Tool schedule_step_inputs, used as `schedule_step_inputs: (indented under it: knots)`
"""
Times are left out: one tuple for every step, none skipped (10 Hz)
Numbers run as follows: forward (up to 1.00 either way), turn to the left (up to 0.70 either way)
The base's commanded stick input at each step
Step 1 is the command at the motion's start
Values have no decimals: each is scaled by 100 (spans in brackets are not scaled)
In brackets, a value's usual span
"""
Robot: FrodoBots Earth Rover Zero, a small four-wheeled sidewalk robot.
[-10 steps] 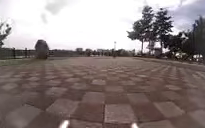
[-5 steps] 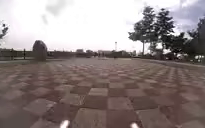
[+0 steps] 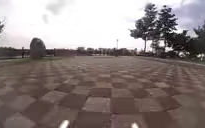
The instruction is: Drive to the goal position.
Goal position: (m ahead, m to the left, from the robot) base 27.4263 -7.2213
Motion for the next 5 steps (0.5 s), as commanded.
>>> schedule_step_inputs:
  knots:
    - [100,0]
    - [100,0]
    - [100,0]
    - [100,0]
    - [100,0]
